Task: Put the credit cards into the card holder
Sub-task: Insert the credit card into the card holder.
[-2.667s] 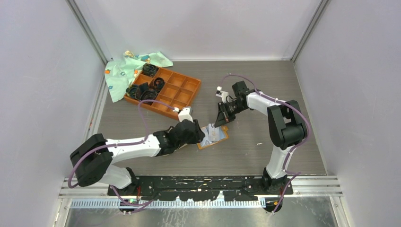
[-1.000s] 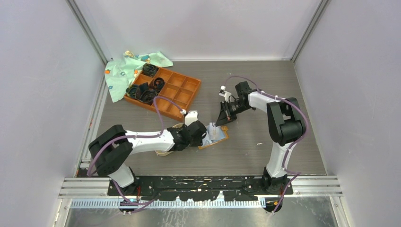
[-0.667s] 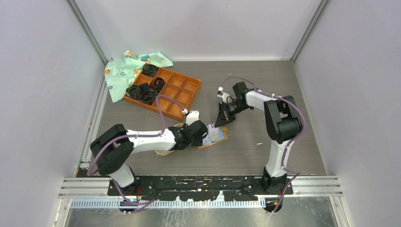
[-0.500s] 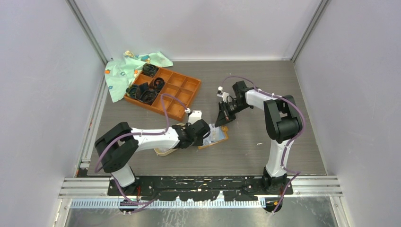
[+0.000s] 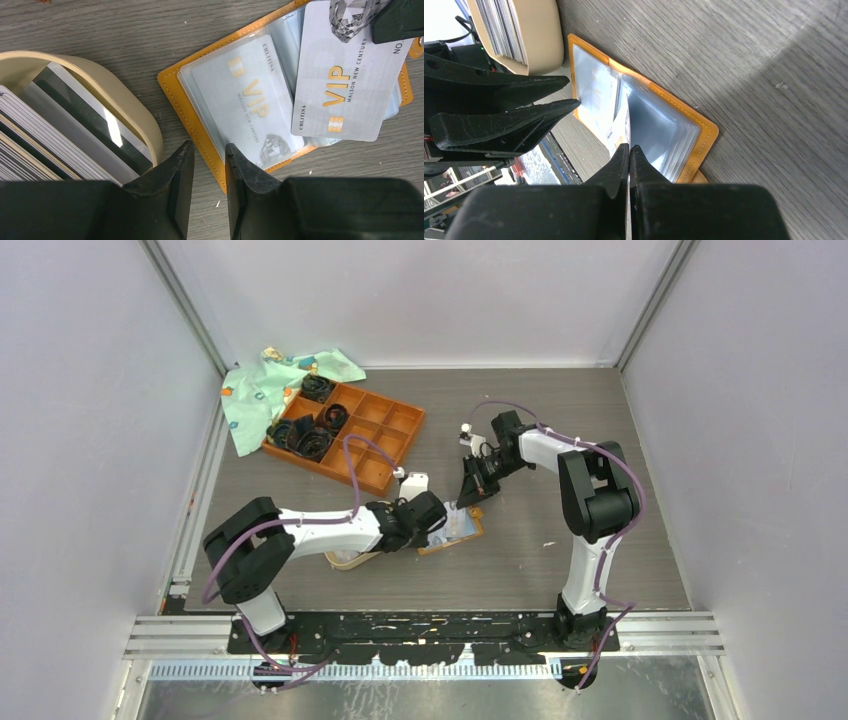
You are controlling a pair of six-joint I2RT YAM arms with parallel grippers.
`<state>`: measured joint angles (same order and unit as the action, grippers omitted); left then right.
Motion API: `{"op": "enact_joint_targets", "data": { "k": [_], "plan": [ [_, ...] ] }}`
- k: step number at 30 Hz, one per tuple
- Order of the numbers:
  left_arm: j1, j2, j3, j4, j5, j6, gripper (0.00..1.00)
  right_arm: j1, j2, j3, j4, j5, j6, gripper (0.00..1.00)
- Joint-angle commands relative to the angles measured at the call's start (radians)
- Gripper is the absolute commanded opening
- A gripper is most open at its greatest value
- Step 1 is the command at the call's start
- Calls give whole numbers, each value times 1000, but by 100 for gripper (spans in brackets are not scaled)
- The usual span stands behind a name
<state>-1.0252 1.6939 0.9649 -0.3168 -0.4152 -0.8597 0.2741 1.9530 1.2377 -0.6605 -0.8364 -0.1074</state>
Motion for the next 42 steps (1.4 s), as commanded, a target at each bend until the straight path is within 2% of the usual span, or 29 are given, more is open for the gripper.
{"op": "enact_joint_targets", "data": {
  "k": [1,18,28,42],
  "plan": [
    [8,12,20,-51,-32,20,30,7,-65,3,30,37,-17,1],
    [10,37,43,-52,-13,36,30,47,-47,2,46,55,-11,1],
    [16,40,51,-49,4,53,30,75,14,51,-27,70,-27,1],
    [22,54,68,-46,24,68,30,76,80,95,-65,141,46,1]
  ]
}}
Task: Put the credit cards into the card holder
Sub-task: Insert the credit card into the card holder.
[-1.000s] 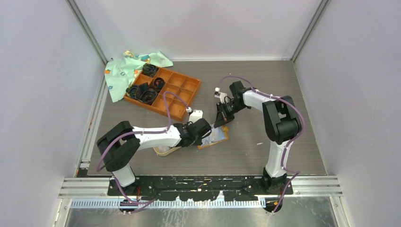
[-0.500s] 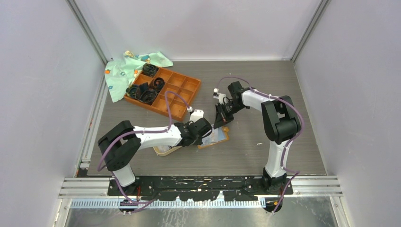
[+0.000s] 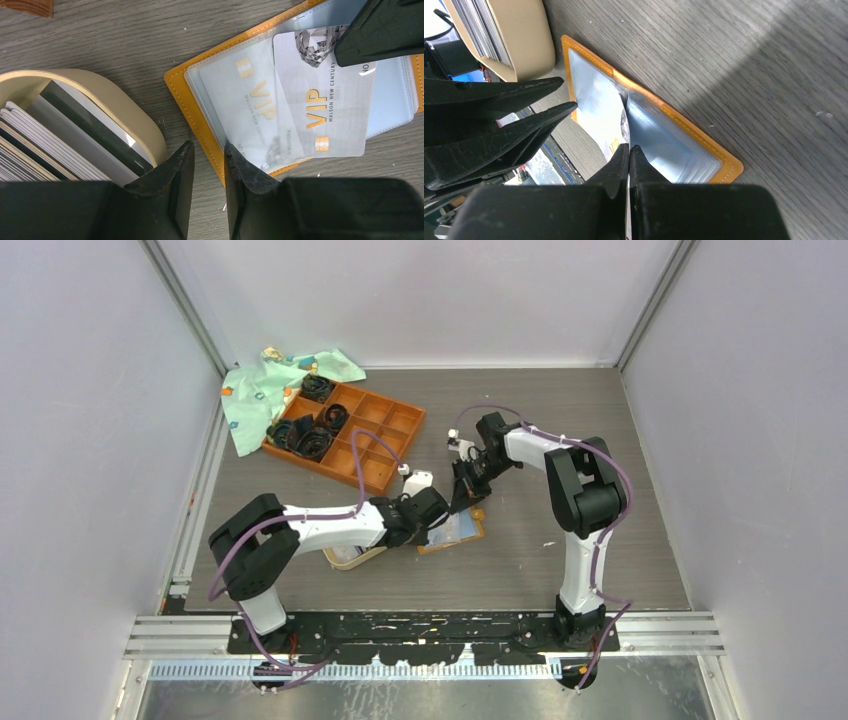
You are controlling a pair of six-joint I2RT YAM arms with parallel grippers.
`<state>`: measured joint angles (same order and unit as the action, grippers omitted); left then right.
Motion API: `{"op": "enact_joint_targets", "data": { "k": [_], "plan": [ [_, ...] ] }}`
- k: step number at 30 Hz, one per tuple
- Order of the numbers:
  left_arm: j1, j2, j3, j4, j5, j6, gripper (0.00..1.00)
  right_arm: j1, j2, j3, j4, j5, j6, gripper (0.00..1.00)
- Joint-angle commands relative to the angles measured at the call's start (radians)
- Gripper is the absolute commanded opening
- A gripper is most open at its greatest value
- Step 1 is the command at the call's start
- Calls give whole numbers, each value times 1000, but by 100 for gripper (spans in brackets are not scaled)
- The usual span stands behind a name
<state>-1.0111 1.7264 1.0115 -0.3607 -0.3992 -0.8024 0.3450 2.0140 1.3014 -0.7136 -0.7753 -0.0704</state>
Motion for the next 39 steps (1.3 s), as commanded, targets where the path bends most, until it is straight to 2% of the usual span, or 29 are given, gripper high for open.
{"op": "enact_joint_targets", "data": {
  "k": [1,27,39],
  "plan": [
    [10,20,22,-3,9,12,30,5,22,34,-15,82,10,1],
    [13,69,57,7,48,34,29,38,78,83,-29,47,32,2],
    [16,70,73,5,58,55,30,55,100,111,-44,40,20,8]
  ]
}}
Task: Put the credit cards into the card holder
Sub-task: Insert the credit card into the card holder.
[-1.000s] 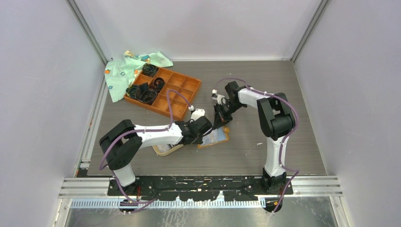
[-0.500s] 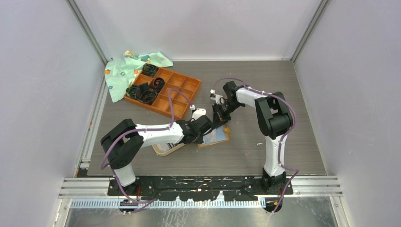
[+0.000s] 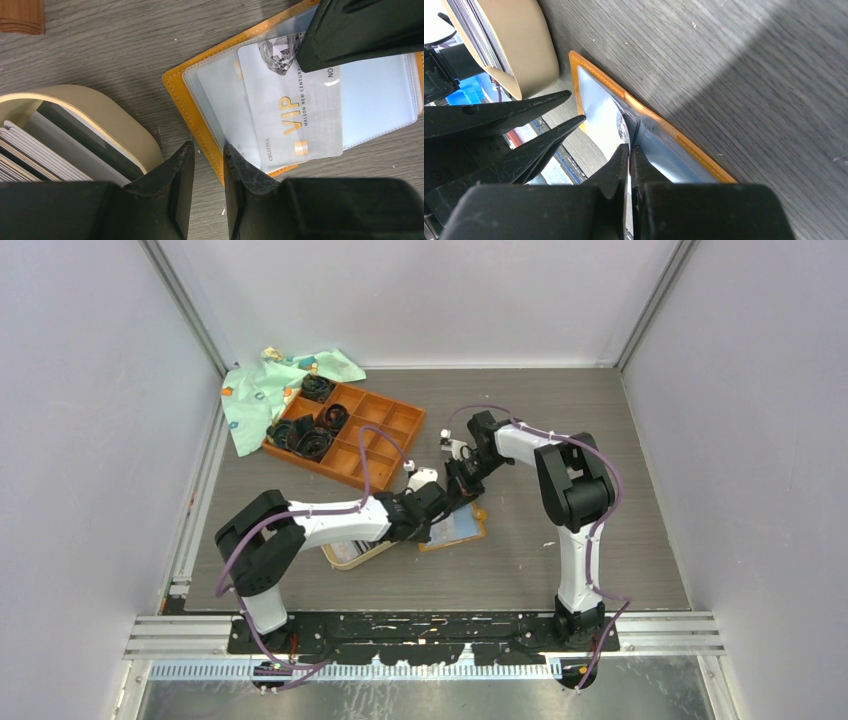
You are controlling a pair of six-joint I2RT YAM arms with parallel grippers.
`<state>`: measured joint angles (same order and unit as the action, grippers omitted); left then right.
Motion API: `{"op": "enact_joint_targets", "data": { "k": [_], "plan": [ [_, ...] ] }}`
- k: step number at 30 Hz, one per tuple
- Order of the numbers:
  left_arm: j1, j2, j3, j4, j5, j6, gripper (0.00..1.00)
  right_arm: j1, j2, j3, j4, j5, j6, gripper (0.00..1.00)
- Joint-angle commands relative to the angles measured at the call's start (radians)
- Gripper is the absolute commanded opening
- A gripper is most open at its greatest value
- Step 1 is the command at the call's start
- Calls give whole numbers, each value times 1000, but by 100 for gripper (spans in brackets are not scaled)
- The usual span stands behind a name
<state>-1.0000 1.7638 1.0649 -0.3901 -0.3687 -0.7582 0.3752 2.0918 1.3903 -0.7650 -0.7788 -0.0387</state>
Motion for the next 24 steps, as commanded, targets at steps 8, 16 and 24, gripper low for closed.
{"op": "enact_joint_targets", "data": {
  "k": [8,16,24],
  "plan": [
    [4,-106,-9,42,47,71,35,24,16,25,3,44,-19,14],
    [-33,-197,-45,203,162,99,35,24,11,26,1,47,-21,16],
    [-89,-76,29,363,160,52,23,25,11,25,2,47,-20,16]
  ]
}}
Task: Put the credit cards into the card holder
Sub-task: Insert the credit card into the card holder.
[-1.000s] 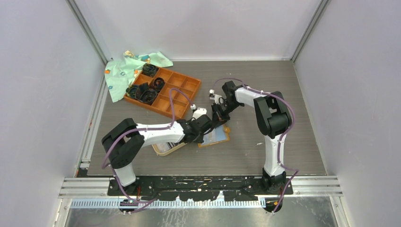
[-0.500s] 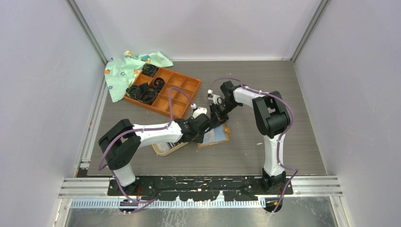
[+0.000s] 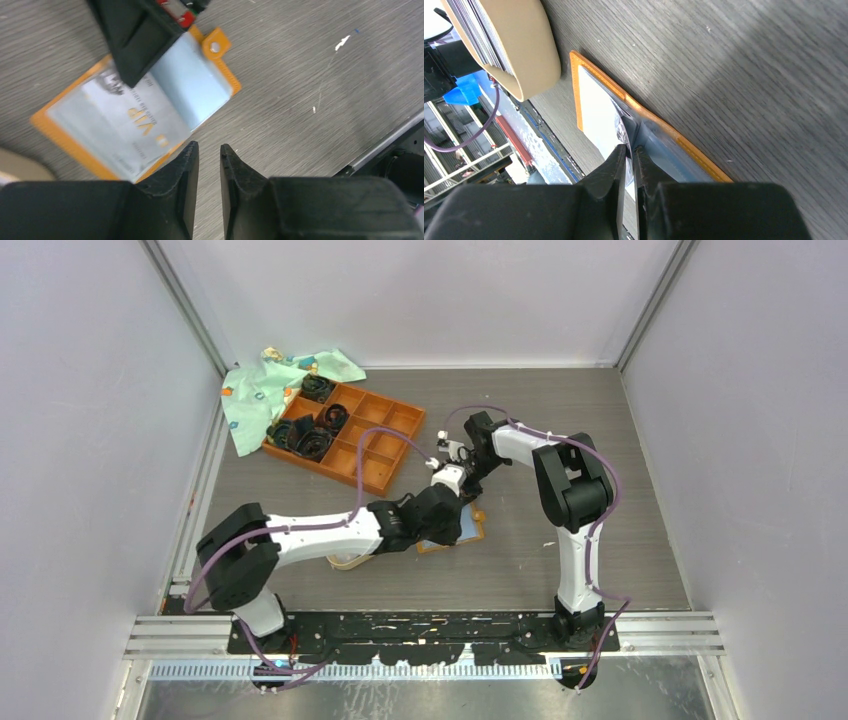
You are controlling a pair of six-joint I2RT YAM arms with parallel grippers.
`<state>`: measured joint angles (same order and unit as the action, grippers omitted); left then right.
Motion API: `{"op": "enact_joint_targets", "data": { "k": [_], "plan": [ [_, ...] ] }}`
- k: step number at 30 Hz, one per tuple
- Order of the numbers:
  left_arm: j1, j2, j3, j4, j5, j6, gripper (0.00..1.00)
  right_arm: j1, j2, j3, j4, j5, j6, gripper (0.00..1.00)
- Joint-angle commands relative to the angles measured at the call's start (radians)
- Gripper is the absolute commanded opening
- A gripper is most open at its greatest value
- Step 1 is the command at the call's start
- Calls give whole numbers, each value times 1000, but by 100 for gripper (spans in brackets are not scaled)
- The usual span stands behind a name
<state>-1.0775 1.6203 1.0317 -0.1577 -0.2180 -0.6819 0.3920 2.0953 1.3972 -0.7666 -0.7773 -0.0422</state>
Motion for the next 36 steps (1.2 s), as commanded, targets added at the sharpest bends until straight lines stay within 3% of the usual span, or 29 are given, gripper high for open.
{"op": "enact_joint_targets", "data": {
  "k": [1,12,27,36],
  "plan": [
    [-9,94,82,122,5,-29,21,8,8,17,4,45,-16,16],
    [-9,252,211,49,-88,-45,20,8,9,17,3,47,-19,16],
    [39,287,200,-14,-111,-70,25,9,4,18,-1,48,-21,21],
    [54,240,159,-35,-151,-75,26,10,-34,18,-5,51,-37,32]
  ]
}}
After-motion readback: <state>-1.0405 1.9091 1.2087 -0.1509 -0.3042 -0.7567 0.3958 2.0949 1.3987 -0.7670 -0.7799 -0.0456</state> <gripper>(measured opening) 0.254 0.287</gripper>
